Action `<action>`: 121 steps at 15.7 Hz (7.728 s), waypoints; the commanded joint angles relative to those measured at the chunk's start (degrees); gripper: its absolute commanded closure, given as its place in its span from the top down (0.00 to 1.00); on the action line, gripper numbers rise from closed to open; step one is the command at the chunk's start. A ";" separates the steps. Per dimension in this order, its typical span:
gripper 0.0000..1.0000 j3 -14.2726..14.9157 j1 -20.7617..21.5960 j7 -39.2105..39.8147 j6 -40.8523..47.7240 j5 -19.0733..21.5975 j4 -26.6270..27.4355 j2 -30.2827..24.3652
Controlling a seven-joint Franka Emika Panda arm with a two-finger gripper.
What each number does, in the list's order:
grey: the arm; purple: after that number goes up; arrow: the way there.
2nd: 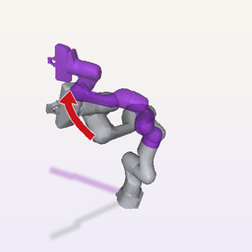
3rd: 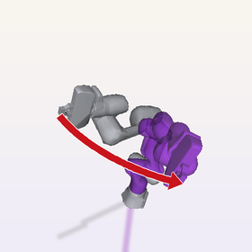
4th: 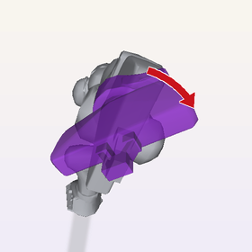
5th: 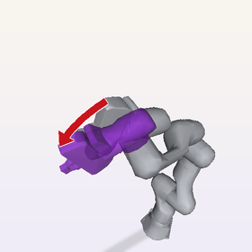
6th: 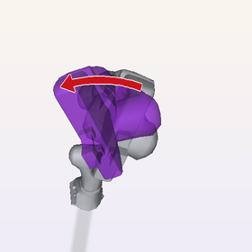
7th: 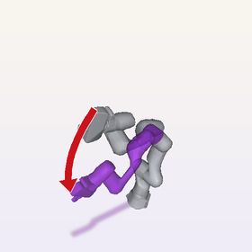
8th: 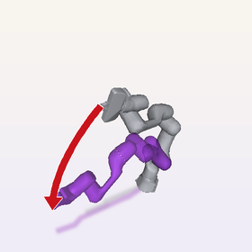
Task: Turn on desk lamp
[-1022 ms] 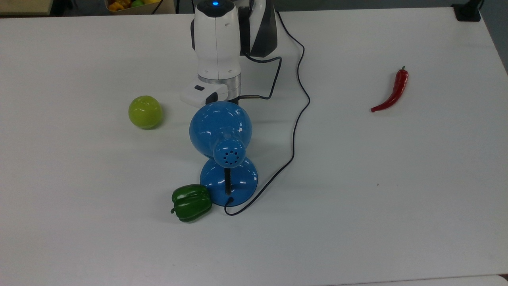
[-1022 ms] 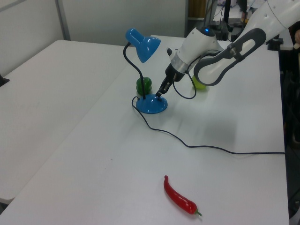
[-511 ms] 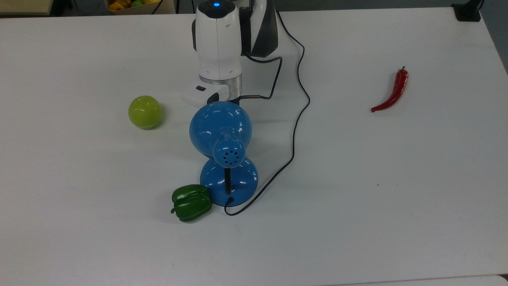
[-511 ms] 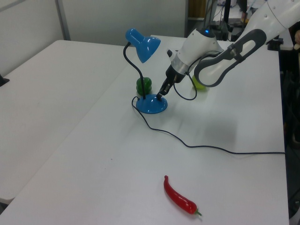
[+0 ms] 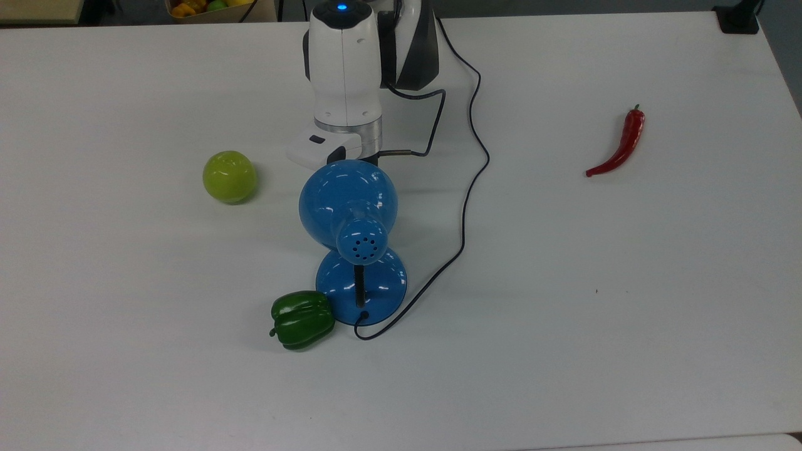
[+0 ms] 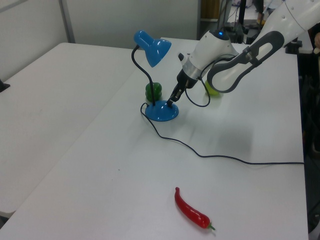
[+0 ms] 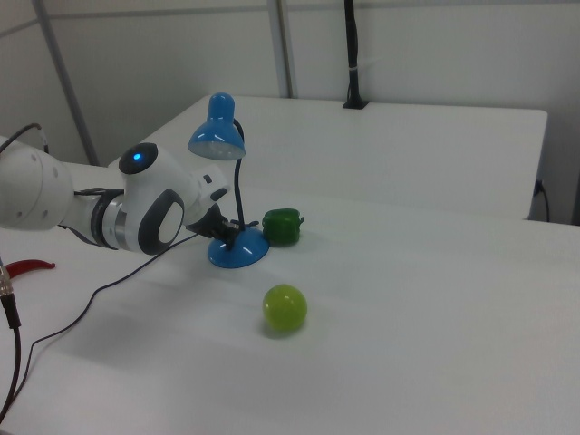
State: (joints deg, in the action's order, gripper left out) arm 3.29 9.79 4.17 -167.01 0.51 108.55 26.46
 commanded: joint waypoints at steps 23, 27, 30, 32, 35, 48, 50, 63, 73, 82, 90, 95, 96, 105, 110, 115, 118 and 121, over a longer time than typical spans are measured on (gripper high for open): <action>0.00 1.19 0.94 -1.53 -0.51 -2.00 0.96 2.19; 0.00 1.19 0.94 -1.53 -0.51 -2.00 0.96 2.46; 0.00 1.19 0.94 -1.53 -0.51 -2.00 0.96 2.81; 0.00 1.19 0.94 -1.62 -0.51 -2.00 0.96 2.46; 0.00 1.19 0.85 -1.71 -0.42 -1.91 1.40 0.88; 0.00 1.11 1.02 -3.29 -0.42 -1.82 2.64 -2.29; 0.00 1.11 0.94 -3.29 -0.51 -1.82 2.55 -1.94; 0.00 1.11 0.85 -3.29 -1.39 -1.74 1.67 -0.88; 0.00 1.11 0.94 -3.29 -1.39 -1.91 -0.27 1.14; 0.00 1.11 1.02 -3.20 -2.35 -1.91 -0.27 2.37; 0.00 1.11 0.59 -3.11 -6.84 -1.82 0.52 2.46; 0.00 1.02 0.58 -3.11 -0.54 -1.82 3.34 -4.12; 0.00 1.02 0.85 -3.03 3.06 -1.82 3.16 -5.35; 1.00 1.02 3.22 -4.77 37.24 -1.91 0.62 -16.69; 1.00 0.49 3.31 -10.83 55.97 -1.82 -3.16 -24.86; 1.00 -2.31 1.39 -14.19 72.06 -1.47 -9.40 -29.09; 1.00 -3.90 -0.29 -13.40 73.41 -0.86 -10.20 -30.85; 1.00 -3.21 -0.21 -11.21 70.96 0.28 -10.55 -30.33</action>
State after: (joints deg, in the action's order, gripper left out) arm 0.36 10.51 -8.53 -94.86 -0.05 98.63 -4.36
